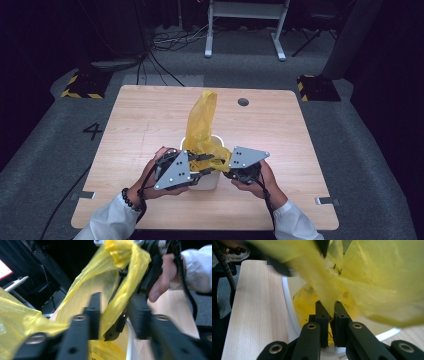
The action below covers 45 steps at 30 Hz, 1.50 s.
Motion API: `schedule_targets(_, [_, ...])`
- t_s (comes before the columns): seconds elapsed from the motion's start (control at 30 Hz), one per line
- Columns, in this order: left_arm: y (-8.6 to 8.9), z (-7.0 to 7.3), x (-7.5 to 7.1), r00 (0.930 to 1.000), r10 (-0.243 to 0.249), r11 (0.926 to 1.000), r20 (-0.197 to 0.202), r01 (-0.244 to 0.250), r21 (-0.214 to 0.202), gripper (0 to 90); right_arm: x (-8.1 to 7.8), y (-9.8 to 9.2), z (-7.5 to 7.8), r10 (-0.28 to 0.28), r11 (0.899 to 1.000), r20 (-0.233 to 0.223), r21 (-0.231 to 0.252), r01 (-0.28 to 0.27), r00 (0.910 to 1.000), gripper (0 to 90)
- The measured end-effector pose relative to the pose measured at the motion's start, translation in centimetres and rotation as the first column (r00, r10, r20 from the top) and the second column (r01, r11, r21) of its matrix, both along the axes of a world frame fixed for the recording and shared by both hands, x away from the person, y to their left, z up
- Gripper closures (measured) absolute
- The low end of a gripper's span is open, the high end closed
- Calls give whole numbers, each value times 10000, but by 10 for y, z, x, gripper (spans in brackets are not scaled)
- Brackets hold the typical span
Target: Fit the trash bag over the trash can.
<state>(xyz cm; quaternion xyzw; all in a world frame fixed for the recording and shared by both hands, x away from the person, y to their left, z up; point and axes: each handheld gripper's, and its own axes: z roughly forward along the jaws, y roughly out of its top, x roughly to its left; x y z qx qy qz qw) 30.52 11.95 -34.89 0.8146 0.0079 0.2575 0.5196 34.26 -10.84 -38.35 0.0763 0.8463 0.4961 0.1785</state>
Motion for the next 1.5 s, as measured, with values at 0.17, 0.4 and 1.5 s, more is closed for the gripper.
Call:
schedule_targets(0.17, [6, -3, 3, 9998, -36, 9999, -201, 34, -105, 891, -1, -10, 1, 155, 9990, -87, 420, -151, 9998, 813])
schedule_targets(0.4, [8, -9, 0, 9998, 199, 9995, -68, -197, 252, 896, -5, -29, 7, 130, 9921, -382, 1255, -81, 9992, 583])
schedule_targets(1.5, [-6, -32, -10, 9996, 202, 9985, -220, -191, 512, 709, -14, -30, 32, -295, 9556, -1210, 2878, 634, 9922, 807])
